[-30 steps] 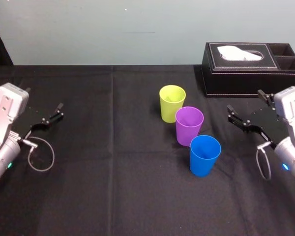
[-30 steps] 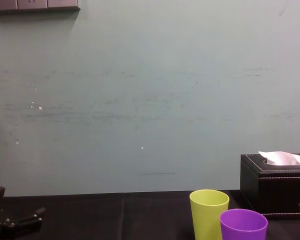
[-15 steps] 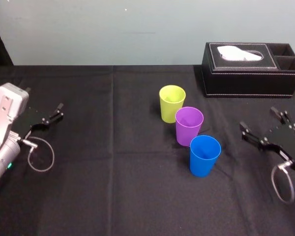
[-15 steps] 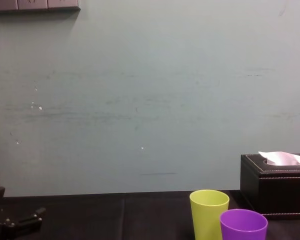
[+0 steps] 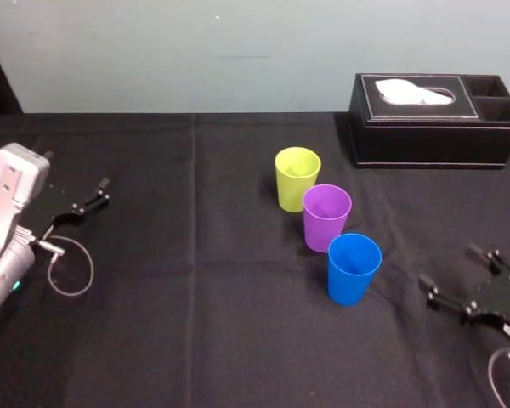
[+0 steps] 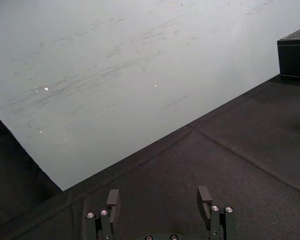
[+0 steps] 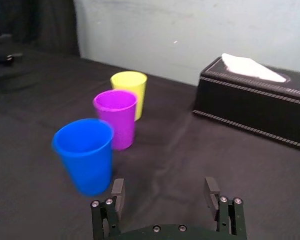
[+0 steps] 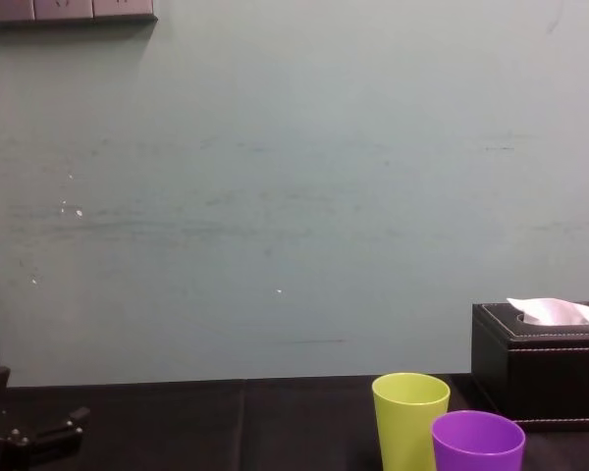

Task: Stack the three plastic cups sequentially using one hand.

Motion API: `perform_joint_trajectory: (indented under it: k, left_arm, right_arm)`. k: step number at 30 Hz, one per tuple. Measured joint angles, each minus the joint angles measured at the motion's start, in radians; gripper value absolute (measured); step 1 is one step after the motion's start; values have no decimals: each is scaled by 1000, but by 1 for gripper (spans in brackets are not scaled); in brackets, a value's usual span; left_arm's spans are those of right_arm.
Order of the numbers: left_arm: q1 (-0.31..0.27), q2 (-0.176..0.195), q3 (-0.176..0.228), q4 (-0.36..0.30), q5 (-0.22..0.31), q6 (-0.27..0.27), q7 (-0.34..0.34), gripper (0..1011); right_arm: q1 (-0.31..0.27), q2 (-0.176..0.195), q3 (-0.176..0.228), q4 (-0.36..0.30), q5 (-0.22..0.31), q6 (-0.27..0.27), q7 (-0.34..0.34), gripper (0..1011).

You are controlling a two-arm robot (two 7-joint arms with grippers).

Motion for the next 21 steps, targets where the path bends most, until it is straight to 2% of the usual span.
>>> perform_joint_trajectory:
  k: [2,9,21]
  left_arm:
    - [0,0,0,0,0,0,0,1011]
    - [0,0,0,0,0,0,0,1011]
    - [0,0,0,0,0,0,0,1011]
  right_arm:
    - [-34,5,7,-17,-4,-3,5,1000]
    - [-91,2,11,-52,-15,-13,33,1000]
    - [-104,-26,1,-60,-41,-26,77,1000]
